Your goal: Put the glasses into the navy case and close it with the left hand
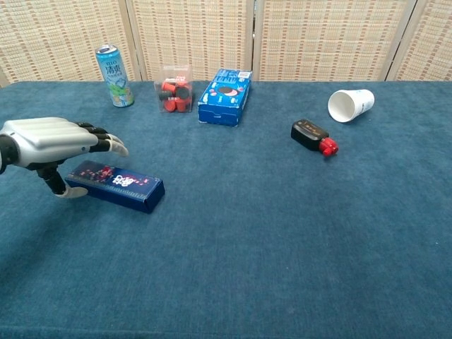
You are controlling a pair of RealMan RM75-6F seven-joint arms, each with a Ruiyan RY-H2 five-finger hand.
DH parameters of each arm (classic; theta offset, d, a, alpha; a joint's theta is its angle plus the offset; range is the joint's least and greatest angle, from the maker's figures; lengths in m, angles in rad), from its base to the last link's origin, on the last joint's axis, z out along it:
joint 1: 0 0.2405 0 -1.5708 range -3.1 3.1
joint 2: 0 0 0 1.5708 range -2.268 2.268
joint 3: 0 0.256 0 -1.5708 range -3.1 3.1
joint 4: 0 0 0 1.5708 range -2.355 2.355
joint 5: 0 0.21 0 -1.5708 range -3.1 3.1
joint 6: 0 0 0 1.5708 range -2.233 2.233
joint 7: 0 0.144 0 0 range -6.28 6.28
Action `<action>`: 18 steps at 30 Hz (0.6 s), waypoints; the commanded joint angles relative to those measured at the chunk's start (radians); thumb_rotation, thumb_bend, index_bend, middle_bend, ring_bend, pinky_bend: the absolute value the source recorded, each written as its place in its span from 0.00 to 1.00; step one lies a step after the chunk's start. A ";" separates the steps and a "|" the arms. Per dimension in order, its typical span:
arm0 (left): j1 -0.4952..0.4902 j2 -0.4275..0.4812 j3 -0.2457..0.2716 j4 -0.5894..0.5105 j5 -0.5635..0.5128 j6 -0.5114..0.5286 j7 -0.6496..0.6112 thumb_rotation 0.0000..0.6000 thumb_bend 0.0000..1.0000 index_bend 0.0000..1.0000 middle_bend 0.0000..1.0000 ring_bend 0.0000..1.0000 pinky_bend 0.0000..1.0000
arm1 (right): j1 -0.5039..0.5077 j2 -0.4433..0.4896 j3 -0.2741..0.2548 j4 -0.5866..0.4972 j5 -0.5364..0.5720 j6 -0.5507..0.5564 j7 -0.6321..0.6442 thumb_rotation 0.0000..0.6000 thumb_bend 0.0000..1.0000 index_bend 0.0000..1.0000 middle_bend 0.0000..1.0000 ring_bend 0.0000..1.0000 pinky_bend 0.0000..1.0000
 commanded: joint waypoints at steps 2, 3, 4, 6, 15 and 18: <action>-0.013 -0.047 -0.003 0.054 0.007 -0.011 -0.015 1.00 0.33 0.12 0.00 0.00 0.00 | -0.004 0.000 0.000 0.002 0.003 0.003 0.003 1.00 0.19 0.00 0.05 0.08 0.11; -0.016 -0.059 -0.006 0.068 0.010 -0.013 -0.023 1.00 0.33 0.14 0.00 0.00 0.00 | -0.004 0.000 0.000 0.003 0.004 0.003 0.004 1.00 0.19 0.00 0.05 0.08 0.11; -0.017 -0.068 -0.008 0.079 0.015 -0.010 -0.031 1.00 0.33 0.17 0.00 0.00 0.00 | -0.005 0.000 0.000 0.003 0.005 0.004 0.004 1.00 0.19 0.00 0.05 0.08 0.11; -0.017 -0.087 -0.011 0.102 0.028 -0.004 -0.047 1.00 0.33 0.28 0.00 0.00 0.00 | -0.006 -0.001 0.001 0.004 0.006 0.004 0.005 1.00 0.19 0.00 0.05 0.08 0.11; -0.010 -0.104 -0.013 0.126 0.052 0.011 -0.083 1.00 0.33 0.41 0.00 0.00 0.00 | -0.002 0.000 0.005 0.007 0.012 -0.004 0.008 1.00 0.19 0.00 0.05 0.08 0.11; -0.004 -0.083 -0.015 0.096 0.030 0.013 -0.079 1.00 0.31 0.14 0.00 0.00 0.00 | 0.002 -0.001 0.008 0.008 0.012 -0.007 0.007 1.00 0.19 0.00 0.05 0.08 0.11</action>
